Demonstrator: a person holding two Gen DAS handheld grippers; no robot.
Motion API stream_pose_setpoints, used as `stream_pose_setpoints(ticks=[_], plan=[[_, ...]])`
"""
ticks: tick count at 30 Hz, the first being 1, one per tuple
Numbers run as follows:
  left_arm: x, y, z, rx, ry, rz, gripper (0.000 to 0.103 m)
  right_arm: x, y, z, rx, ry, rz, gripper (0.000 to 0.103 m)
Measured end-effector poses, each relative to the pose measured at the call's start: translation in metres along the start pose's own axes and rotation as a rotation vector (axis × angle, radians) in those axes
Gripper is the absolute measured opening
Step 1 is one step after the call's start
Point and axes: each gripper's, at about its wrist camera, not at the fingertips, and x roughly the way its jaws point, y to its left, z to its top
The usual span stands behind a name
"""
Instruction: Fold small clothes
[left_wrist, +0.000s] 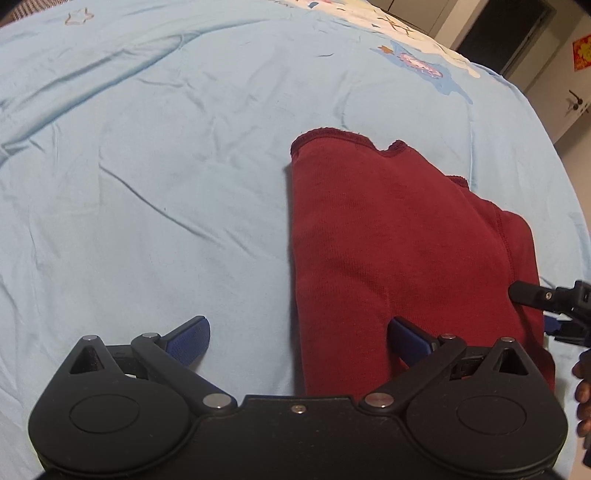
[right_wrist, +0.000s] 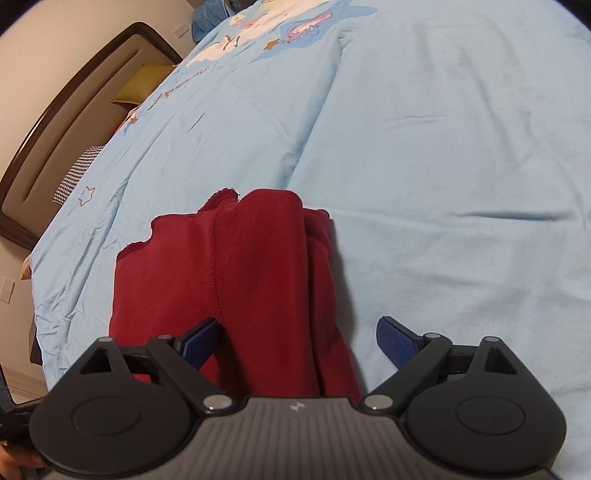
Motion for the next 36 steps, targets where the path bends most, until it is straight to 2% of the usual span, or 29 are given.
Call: stream_pose_setpoints(ticks=[8,18,28,31,33,34,36], plan=[[0.003,0.0,-0.001,0.01,-0.004,-0.005,0.103,0.002,-0.001,-0.009,-0.008,-0.036,0.008,0.094],[0.003,0.001,0.0,0.023,0.002,-0.007,0.103,0.004,0.003,-0.012,-0.042,-0.037,-0.008,0.1],[0.005,0.001,0.003,0.028,0.015,-0.012,0.103,0.005,0.009,-0.013,-0.055,-0.039,-0.028,0.1],[0.005,0.0,0.007,0.022,0.039,-0.007,0.103,0.003,0.011,-0.013,-0.057,-0.046,-0.029,0.091],[0.006,-0.002,0.012,-0.003,0.075,0.007,0.103,0.0,0.011,-0.014,-0.049,-0.051,0.001,0.073],[0.006,-0.003,0.014,-0.014,0.09,0.016,0.103,-0.001,0.011,-0.015,-0.041,-0.049,0.02,0.068],[0.006,-0.007,0.018,-0.016,0.101,0.017,0.097,-0.003,0.011,-0.017,-0.022,-0.05,0.043,0.053]])
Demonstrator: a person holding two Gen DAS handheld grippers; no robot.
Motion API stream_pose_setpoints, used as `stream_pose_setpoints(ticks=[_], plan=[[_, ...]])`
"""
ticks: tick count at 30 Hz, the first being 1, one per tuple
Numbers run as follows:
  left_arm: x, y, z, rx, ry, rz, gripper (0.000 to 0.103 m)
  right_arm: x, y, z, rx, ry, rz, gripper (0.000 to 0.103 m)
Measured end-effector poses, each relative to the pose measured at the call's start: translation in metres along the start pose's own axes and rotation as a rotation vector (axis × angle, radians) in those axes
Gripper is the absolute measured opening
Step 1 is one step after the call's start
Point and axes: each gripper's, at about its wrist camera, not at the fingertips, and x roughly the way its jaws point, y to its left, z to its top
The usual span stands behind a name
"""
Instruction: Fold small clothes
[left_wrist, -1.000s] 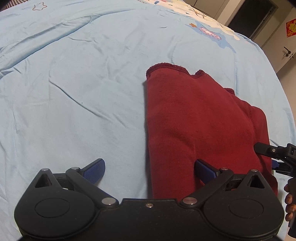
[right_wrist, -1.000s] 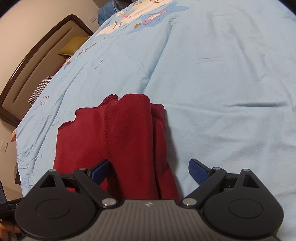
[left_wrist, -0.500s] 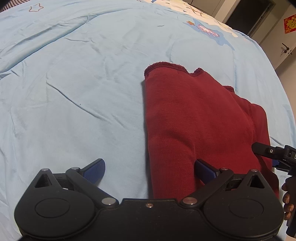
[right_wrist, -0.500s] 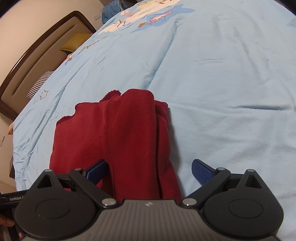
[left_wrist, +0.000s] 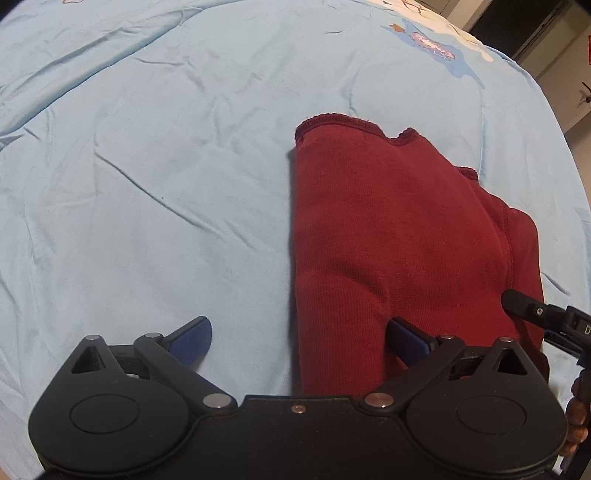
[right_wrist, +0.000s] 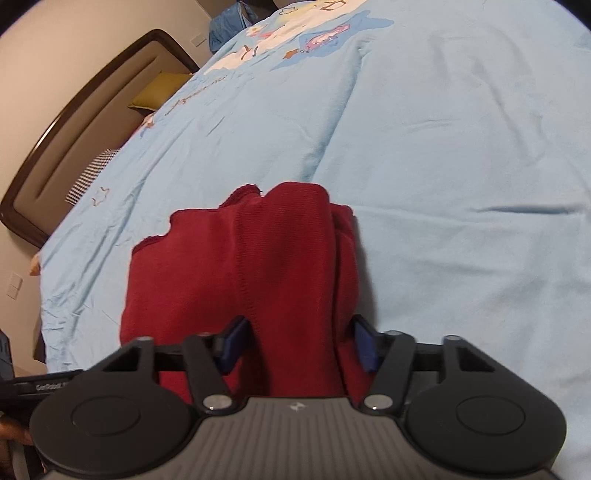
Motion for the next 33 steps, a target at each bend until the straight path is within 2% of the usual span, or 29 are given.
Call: stream_pose_setpoints(ticks=[1,3,5,6,8,11,14,17,20,24,27,30,33], plan=[[-0.001,-0.002,0.001,0.005,-0.001,-0.009,0.09,-0.001,0.0,-0.001,0.011,-0.003,0.011,0.049],[-0.005,-0.009,0.001,0.018,-0.004,-0.029,0.077,-0.005,-0.002,-0.003,0.034,-0.015,0.026,0.033],[-0.009,-0.015,0.001,0.03,-0.002,-0.06,0.049,-0.01,0.0,-0.005,0.036,-0.03,0.035,0.023],[-0.01,-0.018,0.001,0.032,-0.001,-0.058,0.048,-0.013,0.002,-0.006,0.032,-0.038,0.037,0.02],[-0.015,-0.027,0.001,0.058,-0.006,-0.028,0.037,-0.019,0.006,-0.007,0.022,-0.052,0.033,0.017],[-0.03,-0.046,0.003,0.108,-0.044,0.004,0.028,-0.031,0.013,-0.004,0.006,-0.072,0.043,0.015],[-0.048,-0.07,0.006,0.178,-0.095,0.006,0.026,-0.053,0.022,0.004,-0.047,-0.096,0.05,0.014],[-0.063,-0.096,0.013,0.223,-0.139,-0.051,0.026,-0.083,0.026,0.011,-0.078,-0.143,0.018,0.014],[-0.066,-0.129,0.023,0.27,-0.141,-0.114,0.026,-0.116,0.013,0.022,-0.029,-0.194,-0.026,0.014],[-0.048,-0.176,0.03,0.323,-0.091,-0.181,0.026,-0.152,-0.011,0.031,0.034,-0.222,-0.111,0.014],[-0.019,-0.202,0.025,0.363,-0.032,-0.208,0.027,-0.162,-0.035,0.03,0.086,-0.218,-0.193,0.015],[0.017,-0.212,0.013,0.378,0.059,-0.192,0.028,-0.151,-0.069,0.023,0.195,-0.163,-0.239,0.015],[0.03,-0.212,0.002,0.392,0.06,-0.147,0.034,-0.127,-0.099,0.007,0.243,-0.119,-0.269,0.018]])
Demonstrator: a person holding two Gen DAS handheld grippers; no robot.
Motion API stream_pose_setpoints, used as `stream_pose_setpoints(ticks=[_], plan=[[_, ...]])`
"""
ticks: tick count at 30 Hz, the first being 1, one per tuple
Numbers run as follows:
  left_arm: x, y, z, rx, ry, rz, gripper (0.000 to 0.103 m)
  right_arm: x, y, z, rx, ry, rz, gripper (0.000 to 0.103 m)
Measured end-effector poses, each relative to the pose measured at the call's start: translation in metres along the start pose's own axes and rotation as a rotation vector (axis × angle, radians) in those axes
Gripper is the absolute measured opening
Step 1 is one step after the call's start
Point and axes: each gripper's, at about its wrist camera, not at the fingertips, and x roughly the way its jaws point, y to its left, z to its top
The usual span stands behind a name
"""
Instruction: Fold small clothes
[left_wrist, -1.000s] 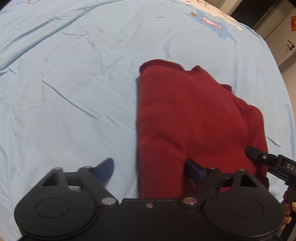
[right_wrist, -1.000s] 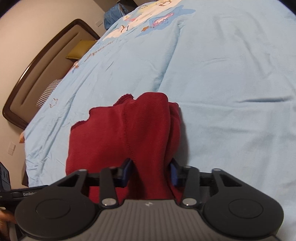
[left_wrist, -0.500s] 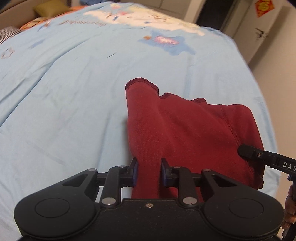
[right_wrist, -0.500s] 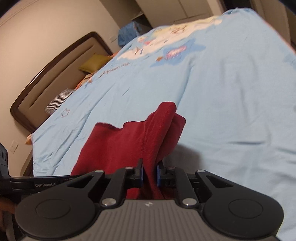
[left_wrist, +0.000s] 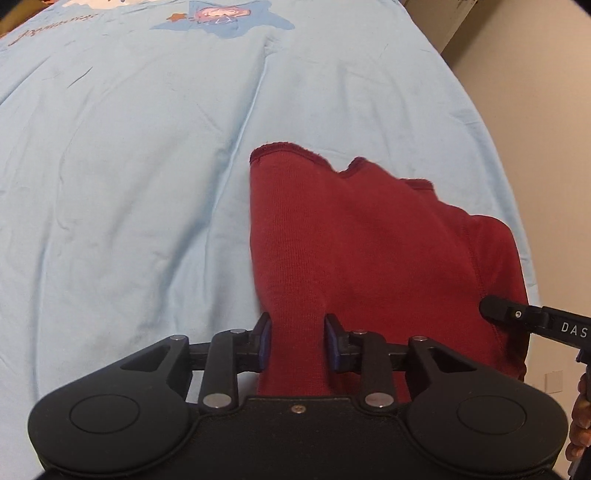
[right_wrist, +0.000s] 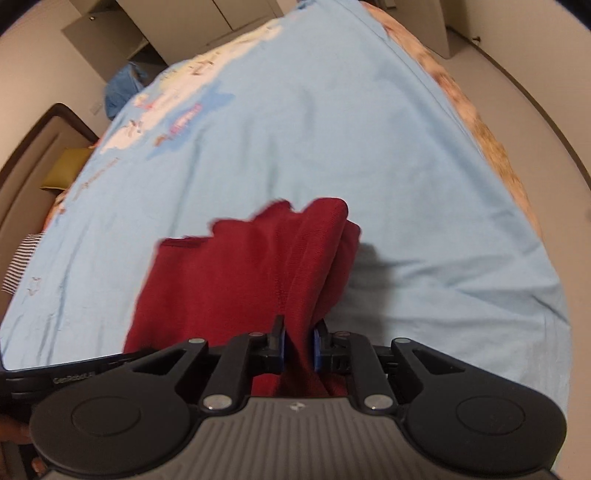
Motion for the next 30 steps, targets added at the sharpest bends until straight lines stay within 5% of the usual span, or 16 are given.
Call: stream_pose_setpoints(ticks=[6,8,11,21,30], plan=[[-0.012,-0.003,-0.004,0.01,-0.022,0.052,0.052,-0.002,-0.012,-0.015,-0.025,-0.027,-0.02,0.045],[-0.021,-0.005,-0.004,0.016,-0.044,0.07,0.071,-0.009,-0.01,-0.016,-0.045,-0.049,-0.028,0.05],[-0.042,-0.006,-0.007,0.004,-0.095,0.074,0.083,-0.025,-0.006,-0.017,-0.06,-0.083,-0.018,0.066],[-0.14,-0.021,-0.049,-0.006,-0.295,0.133,0.101,-0.107,0.025,-0.035,-0.119,-0.261,0.003,0.095],[-0.253,-0.036,-0.121,0.008,-0.499,0.135,0.102,-0.213,0.062,-0.088,-0.217,-0.408,0.026,0.103]])
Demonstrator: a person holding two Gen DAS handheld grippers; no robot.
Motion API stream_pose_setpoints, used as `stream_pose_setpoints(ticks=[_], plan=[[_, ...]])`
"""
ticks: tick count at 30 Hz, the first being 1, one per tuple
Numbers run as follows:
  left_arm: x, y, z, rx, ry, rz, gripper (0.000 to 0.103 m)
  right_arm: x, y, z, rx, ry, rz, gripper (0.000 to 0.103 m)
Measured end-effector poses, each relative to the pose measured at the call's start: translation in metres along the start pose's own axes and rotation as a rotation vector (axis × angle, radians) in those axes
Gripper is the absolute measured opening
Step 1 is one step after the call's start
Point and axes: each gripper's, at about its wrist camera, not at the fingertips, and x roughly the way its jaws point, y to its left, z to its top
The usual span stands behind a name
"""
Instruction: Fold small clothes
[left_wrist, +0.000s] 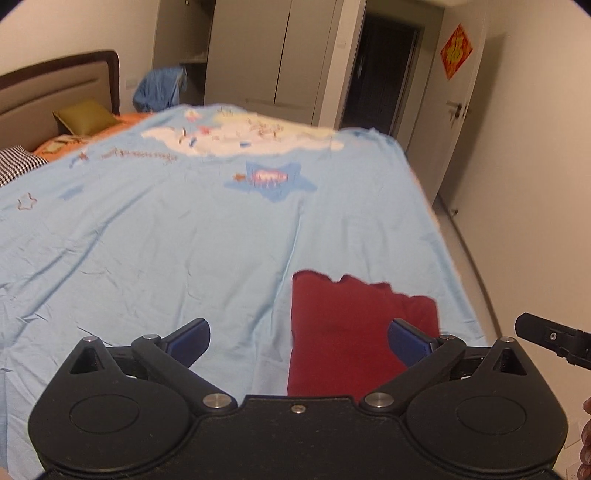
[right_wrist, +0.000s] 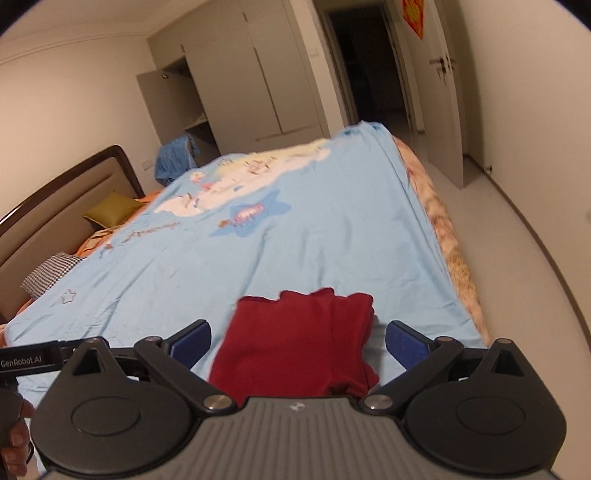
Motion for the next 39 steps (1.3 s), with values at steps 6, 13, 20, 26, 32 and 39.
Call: stream_pose_setpoints(ticks=[6,13,20,26,32,39], plan=[[-0.089,0.004,-0.023,-0.02,-0.074,0.024,0.102,-0.084,0.022,-0.014,-0.014,-0.076,0.027,0.103],[-0.175,0.003,-0.066,-0.01,-0.116,0.039,0.102,-0.174,0.045,-0.049,-0.066,-0.126,0.059,0.103],[-0.22,0.002,-0.112,-0.012,-0.098,0.012,0.102,-0.234,0.06,-0.088,-0.075,-0.115,0.031,0.103],[-0.231,0.009,-0.149,-0.044,-0.058,0.043,0.102,-0.254,0.064,-0.117,-0.091,-0.12,-0.055,0.103],[-0.224,0.02,-0.175,-0.046,-0.031,0.07,0.102,-0.261,0.055,-0.137,-0.09,-0.12,-0.08,0.103],[-0.198,0.023,-0.188,-0.021,0.001,0.121,0.102,-0.243,0.046,-0.16,-0.117,-0.078,-0.113,0.103]])
